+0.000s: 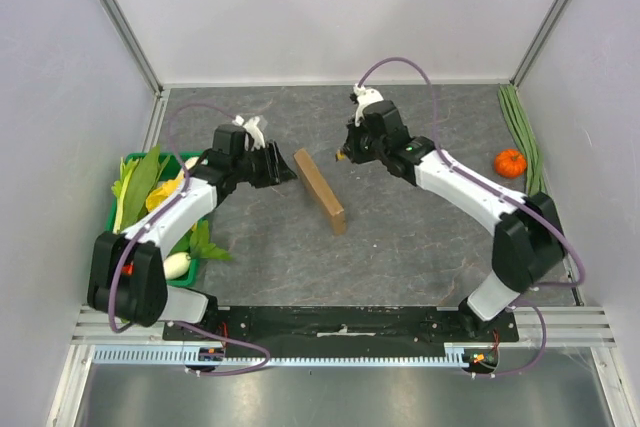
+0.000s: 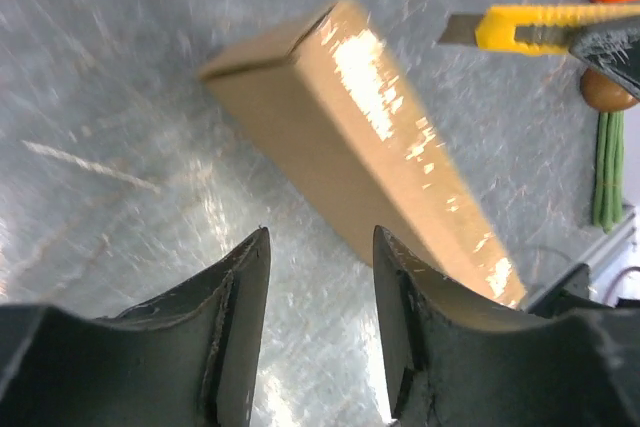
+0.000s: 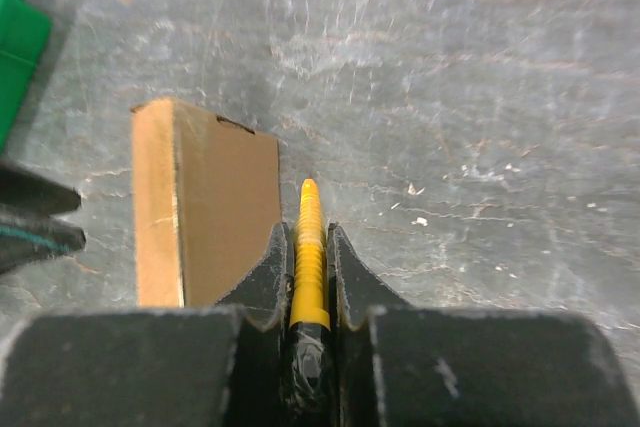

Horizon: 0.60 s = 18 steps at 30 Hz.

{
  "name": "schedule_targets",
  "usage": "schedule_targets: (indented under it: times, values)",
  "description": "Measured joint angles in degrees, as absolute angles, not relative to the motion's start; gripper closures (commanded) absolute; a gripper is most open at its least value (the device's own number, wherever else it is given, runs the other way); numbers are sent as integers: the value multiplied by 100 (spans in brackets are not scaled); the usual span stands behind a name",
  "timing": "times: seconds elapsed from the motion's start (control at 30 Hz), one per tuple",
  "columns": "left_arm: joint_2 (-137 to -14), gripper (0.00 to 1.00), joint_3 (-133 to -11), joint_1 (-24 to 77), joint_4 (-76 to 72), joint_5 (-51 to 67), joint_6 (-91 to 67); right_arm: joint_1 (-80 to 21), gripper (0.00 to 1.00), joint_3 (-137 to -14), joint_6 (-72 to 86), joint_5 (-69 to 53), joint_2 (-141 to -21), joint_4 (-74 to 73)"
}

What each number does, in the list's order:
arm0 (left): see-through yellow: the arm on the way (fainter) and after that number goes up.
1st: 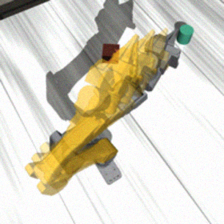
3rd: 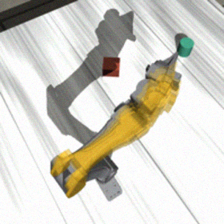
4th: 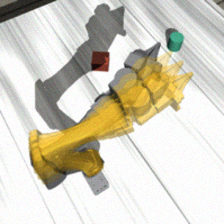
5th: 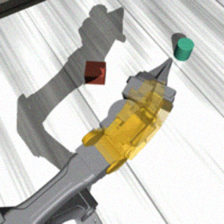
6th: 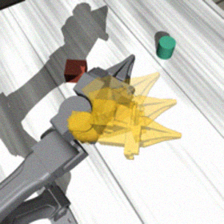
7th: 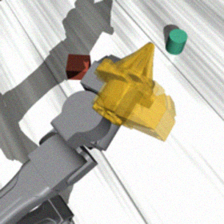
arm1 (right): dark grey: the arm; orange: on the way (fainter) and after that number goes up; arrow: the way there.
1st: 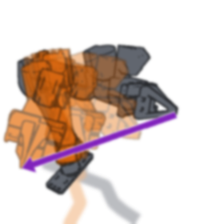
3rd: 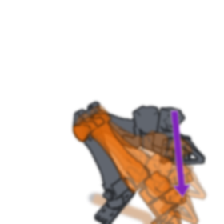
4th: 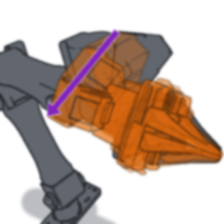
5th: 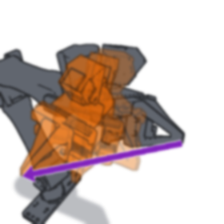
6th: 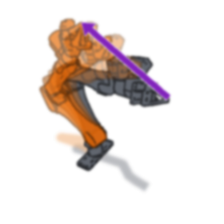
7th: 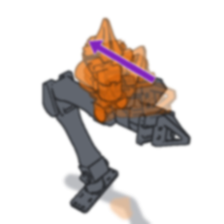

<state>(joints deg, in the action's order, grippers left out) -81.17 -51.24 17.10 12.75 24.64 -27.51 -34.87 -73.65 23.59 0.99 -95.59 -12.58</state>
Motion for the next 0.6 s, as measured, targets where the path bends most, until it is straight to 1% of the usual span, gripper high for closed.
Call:
schedule_targets:
  times: [0.03,0.13,0.2,0.37,0.47,0.6]
  values:
    - [-7937,41,-5236,1710,1337,2333,-2657,-3479,100,-7367,2324,178,-9362,-1321]
    - [-7756,41,-5662,1712,1380,2248,-2314,-3465,100,-7391,2174,132,-8759,-1439]
    - [-7806,40,-5970,1712,1374,2272,-2097,-3465,100,-7391,2053,-110,-8381,-1459]
    - [-8313,40,-6853,1712,1323,2506,-1686,-3557,100,-7172,1719,-847,-7448,-1514]
    - [-8630,40,-7116,1715,1173,2744,-1586,-3802,100,-6871,1621,-1216,-7072,-1553]
    - [-9172,41,-7356,1763,965,3256,-1350,-4379,100,-6617,1592,-1387,-7137,-1562]
